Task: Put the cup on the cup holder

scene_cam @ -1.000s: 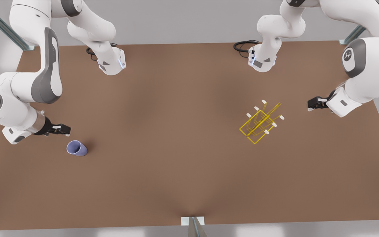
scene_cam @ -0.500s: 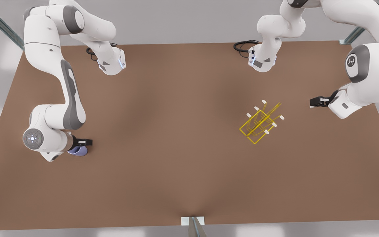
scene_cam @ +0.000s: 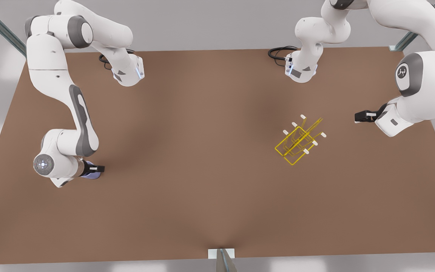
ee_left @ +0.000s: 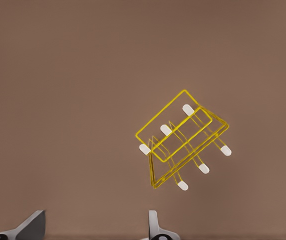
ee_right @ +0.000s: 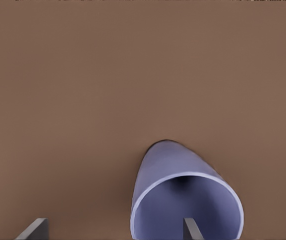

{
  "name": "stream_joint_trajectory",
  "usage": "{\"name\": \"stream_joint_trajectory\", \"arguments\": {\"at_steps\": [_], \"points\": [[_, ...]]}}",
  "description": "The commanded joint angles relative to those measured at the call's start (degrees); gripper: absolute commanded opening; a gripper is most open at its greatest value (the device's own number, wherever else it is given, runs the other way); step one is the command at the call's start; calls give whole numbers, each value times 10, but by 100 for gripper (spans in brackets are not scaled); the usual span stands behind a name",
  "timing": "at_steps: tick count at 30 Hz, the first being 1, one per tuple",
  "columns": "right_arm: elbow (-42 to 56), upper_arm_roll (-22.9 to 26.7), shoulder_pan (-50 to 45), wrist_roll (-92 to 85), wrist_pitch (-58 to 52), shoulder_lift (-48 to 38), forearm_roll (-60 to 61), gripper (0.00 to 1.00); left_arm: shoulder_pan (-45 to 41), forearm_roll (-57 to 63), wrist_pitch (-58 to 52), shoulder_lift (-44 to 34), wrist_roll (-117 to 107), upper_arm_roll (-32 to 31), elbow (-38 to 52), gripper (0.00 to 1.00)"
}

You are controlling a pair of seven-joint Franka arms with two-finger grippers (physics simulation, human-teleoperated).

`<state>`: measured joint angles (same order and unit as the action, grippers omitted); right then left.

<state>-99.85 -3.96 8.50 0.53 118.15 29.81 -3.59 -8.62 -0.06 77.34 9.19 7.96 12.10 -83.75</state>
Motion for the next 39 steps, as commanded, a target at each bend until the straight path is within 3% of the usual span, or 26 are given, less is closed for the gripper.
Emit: {"name": "stream_joint_trajectory", "arguments": {"at_steps": [1, 6, 8, 11, 13, 15, 24, 27, 31, 35, 39], "points": [[0, 1, 2, -3, 34, 5, -5, 100, 0, 1, -3, 1, 4, 0, 1, 100], [-13, 3, 6, -3, 25, 8, -11, 100, 1, 2, -3, 4, 4, 0, 0, 100], [-19, 3, 5, -2, 25, 8, -11, 95, 0, 2, -3, 4, 4, 0, 1, 100], [-18, 3, 1, 0, 30, 17, -11, 63, 0, 1, -3, 6, 4, 0, 1, 100], [-17, 3, 2, 0, 31, 21, -11, 55, 0, 1, -3, 6, 4, 0, 1, 100], [-12, 3, 5, 0, 36, 27, -11, 21, 0, 2, -3, 6, 4, 0, 1, 100], [33, -5, 1, -7, -19, 14, -8, 21, 0, 2, -2, 6, 4, 0, 2, 100], [76, -69, 0, 9, -36, 17, -5, 21, 0, 3, -3, 6, 0, 0, 3, 100], [130, -73, -84, 111, -38, 30, -2, 21, 1, 3, -12, 7, -4, 0, -1, 100], [341, -73, -205, 351, -176, 126, 16, 21, 0, 21, -83, 1, 6, 21, 1, 100], [524, -78, -303, 533, -184, 232, 74, 21, -6, 3, -65, 8, -3, -10, 14, 100]]}}
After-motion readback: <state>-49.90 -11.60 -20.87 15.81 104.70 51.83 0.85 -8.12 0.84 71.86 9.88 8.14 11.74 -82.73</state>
